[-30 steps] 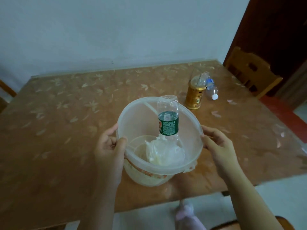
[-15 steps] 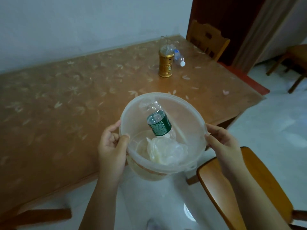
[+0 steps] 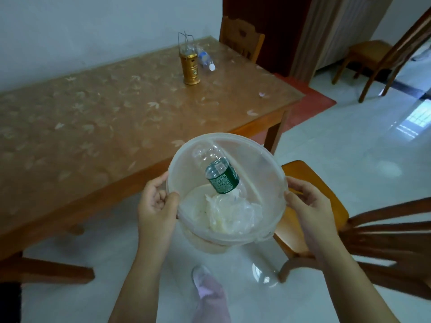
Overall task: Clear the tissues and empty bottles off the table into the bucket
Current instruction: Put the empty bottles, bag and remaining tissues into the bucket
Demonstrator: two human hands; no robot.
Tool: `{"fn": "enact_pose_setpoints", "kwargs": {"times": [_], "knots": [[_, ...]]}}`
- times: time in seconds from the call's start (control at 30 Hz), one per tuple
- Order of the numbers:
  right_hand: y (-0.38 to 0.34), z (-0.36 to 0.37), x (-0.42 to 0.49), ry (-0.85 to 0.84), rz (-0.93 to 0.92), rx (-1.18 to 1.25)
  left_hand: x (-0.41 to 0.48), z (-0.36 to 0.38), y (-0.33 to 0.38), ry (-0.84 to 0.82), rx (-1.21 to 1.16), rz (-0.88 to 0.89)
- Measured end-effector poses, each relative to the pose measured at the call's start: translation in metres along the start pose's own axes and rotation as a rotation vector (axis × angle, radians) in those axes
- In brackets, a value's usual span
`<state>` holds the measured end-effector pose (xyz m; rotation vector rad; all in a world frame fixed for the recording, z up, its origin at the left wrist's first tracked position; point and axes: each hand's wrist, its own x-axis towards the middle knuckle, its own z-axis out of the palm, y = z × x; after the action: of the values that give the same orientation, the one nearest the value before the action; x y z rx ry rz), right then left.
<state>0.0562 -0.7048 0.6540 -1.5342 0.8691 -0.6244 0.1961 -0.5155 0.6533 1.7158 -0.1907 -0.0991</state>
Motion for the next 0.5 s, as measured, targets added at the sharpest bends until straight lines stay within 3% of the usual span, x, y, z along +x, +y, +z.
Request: {"fn": "enact_pose_setpoints", "kwargs": {"times": [0.5], "knots": [[0.038,-0.109,-0.199,0.229,0.106,0.09,-0.181,-0.052,0.003,-0.313,0.117,0.04]]}}
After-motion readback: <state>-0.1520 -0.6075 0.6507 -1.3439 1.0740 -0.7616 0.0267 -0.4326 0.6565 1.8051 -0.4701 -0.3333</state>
